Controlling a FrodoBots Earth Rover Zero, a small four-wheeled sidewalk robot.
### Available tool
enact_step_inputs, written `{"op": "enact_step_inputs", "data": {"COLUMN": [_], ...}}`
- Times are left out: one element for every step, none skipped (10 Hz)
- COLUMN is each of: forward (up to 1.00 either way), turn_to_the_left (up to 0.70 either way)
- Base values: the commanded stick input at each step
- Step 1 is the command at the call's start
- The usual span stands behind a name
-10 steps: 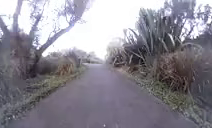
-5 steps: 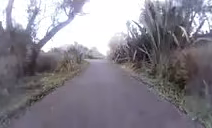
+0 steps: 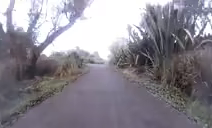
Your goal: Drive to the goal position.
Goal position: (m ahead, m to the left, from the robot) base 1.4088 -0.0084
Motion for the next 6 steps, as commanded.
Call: {"op": "enact_step_inputs", "data": {"forward": [0.70, 0.70, 0.70, 0.70, 0.70, 0.70], "turn_to_the_left": [0.00, -0.04, -0.10, -0.17, -0.23, -0.29]}}
